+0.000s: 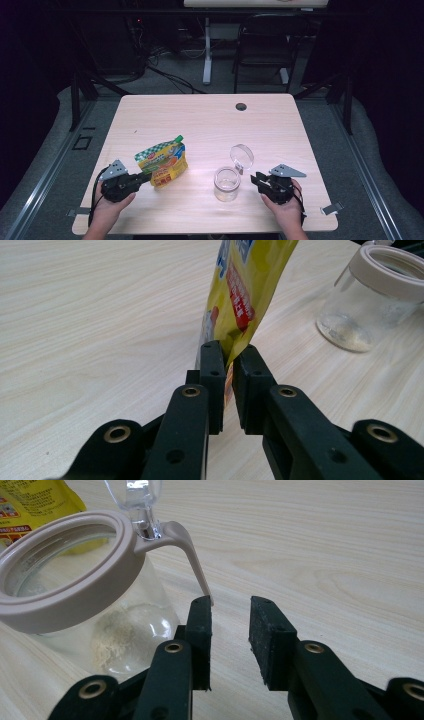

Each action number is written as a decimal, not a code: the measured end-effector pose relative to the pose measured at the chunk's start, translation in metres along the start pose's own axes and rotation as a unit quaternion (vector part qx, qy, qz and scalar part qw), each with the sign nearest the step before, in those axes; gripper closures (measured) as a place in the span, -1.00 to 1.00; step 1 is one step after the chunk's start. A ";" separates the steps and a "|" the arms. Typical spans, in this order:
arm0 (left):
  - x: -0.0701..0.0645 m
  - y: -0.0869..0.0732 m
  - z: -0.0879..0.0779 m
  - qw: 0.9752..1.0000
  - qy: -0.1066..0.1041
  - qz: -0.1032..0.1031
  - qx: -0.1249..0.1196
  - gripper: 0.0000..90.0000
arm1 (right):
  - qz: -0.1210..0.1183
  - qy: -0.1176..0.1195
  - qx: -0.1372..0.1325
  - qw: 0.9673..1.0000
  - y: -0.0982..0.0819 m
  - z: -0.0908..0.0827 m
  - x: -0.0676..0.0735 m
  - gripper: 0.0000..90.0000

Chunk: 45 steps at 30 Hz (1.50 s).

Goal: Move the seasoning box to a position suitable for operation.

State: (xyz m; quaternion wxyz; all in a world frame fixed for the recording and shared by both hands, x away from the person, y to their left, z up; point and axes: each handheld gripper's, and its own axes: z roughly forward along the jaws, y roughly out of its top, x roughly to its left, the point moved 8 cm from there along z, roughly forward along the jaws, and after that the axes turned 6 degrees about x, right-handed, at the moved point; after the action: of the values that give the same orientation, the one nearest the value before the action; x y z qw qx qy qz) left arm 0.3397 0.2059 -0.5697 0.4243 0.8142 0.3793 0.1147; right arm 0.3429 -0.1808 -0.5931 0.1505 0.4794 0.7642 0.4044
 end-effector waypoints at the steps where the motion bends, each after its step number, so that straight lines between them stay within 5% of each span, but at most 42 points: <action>1: -0.001 0.000 0.000 1.000 0.000 0.000 0.001 0.88 | 0.001 0.001 -0.001 1.000 0.000 0.000 0.000 0.57; 8: -0.009 0.000 -0.001 1.000 0.017 0.020 0.012 0.90 | 0.003 0.004 0.000 1.000 0.001 0.002 0.000 0.57; 15: -0.018 -0.004 -0.005 1.000 0.007 0.024 0.018 0.91 | -0.001 0.008 0.000 1.000 0.002 0.002 0.001 0.57; 23: -0.020 -0.006 -0.006 1.000 -0.017 0.007 0.017 0.89 | 0.001 0.012 0.003 1.000 0.003 0.004 0.002 0.57; 28: -0.017 -0.005 -0.002 0.998 -0.043 -0.033 0.011 0.72 | 0.000 0.013 0.003 1.000 0.003 0.005 0.003 0.57; 45: -0.010 -0.005 0.025 0.996 -0.054 -0.065 0.032 0.38 | 0.008 0.000 0.004 1.000 -0.005 -0.003 -0.002 0.55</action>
State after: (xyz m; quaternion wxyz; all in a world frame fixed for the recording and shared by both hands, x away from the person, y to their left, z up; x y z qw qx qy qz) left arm 0.3428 0.1858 -0.5874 0.4242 0.8062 0.4112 0.0308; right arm 0.3390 -0.1854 -0.5952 0.1454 0.4858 0.7622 0.4024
